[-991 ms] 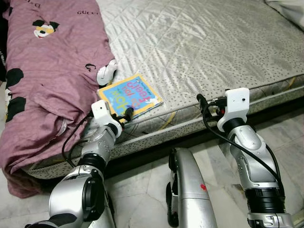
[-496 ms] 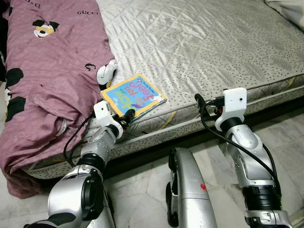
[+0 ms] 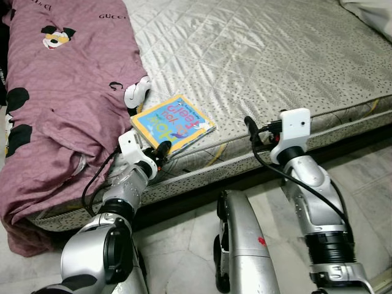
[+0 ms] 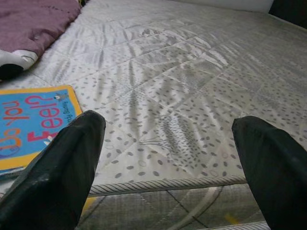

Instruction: Clean up the room

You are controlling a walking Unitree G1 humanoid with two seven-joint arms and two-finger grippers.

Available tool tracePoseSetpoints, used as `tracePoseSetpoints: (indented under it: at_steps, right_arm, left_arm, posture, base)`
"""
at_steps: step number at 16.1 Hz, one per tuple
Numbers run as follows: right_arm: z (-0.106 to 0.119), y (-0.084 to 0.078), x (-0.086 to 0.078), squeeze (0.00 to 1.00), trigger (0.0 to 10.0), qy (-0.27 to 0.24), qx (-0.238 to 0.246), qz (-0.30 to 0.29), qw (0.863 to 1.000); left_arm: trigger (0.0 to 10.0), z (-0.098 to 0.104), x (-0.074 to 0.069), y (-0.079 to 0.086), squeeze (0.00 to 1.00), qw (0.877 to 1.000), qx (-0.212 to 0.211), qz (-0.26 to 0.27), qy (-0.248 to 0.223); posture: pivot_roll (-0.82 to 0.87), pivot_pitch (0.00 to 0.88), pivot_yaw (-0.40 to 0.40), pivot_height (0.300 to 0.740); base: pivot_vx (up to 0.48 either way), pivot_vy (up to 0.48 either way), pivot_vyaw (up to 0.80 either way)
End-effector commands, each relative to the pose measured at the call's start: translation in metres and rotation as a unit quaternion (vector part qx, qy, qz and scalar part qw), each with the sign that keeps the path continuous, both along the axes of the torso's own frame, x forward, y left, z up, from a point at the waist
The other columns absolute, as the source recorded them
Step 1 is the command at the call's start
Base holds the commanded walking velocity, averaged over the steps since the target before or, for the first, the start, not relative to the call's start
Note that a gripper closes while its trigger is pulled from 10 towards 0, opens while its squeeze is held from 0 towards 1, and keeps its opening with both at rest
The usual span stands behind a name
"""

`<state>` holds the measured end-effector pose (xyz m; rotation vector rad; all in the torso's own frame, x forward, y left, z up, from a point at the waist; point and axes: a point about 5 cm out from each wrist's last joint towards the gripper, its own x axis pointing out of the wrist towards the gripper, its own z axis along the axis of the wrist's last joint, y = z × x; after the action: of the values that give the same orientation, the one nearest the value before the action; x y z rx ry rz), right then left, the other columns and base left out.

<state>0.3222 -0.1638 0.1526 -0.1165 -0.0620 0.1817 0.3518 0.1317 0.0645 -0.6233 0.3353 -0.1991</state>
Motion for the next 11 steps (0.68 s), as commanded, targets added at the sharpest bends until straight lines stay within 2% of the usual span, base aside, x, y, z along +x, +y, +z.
tracePoseSetpoints:
  at_steps: [1,3,4,6,8,9,10,11]
  right_arm:
    - [-0.005,-0.001,-0.001,0.00,10.0,0.006,-0.003,-0.003,1.000]
    - [-0.006,0.004,0.001,0.00,10.0,0.008,0.006,0.002,1.000]
    - [-0.010,0.013,0.002,0.00,10.0,0.016,0.028,0.019,0.999]
    - [-0.018,0.023,0.002,0.00,10.0,0.035,0.052,0.024,0.998]
    - [-0.025,0.032,0.001,0.00,10.0,0.041,0.054,0.037,0.997]
    - [-0.032,0.039,0.007,0.00,10.0,0.063,0.056,0.035,0.996]
    - [-0.033,0.042,0.010,0.00,10.0,0.067,0.068,0.039,0.995]
    - [-0.031,0.049,0.012,0.00,10.0,0.059,0.070,0.050,0.995]
  left_arm:
    - [0.0,-0.001,-0.001,0.003,0.00,1.000,0.002,0.012,-0.007]
    - [0.0,0.002,-0.003,0.009,0.00,0.999,0.011,0.033,-0.032]
    - [0.0,0.012,-0.003,0.014,0.00,0.996,0.041,0.044,-0.068]
    - [0.0,0.028,-0.003,0.024,0.00,0.988,0.082,0.066,-0.112]
    - [0.0,0.043,-0.004,0.036,0.00,0.979,0.114,0.095,-0.144]
    - [0.0,0.055,-0.005,0.052,0.00,0.970,0.137,0.124,-0.160]
    - [0.0,0.061,-0.007,0.060,0.00,0.964,0.152,0.141,-0.168]
    - [0.0,0.072,-0.015,0.071,0.00,0.949,0.199,0.152,-0.193]
  posture:
    - [-0.18,0.104,-0.043,0.497]
    - [-0.16,0.097,-0.042,0.497]
    - [-0.14,0.092,-0.044,0.497]
    - [-0.10,0.078,-0.042,0.497]
    - [-0.06,0.060,-0.035,0.497]
    - [-0.03,0.035,-0.024,0.497]
    - [-0.03,0.031,-0.022,0.497]
    - [-0.01,0.003,-0.010,0.497]
  base:
    - [0.000,0.000,0.00]
    - [0.000,0.000,0.00]
    - [0.000,0.000,0.00]
    - [0.000,0.000,0.00]
    - [0.000,0.000,0.00]
    - [0.000,0.000,0.00]
    - [0.000,0.000,0.00]
    - [0.000,0.000,0.00]
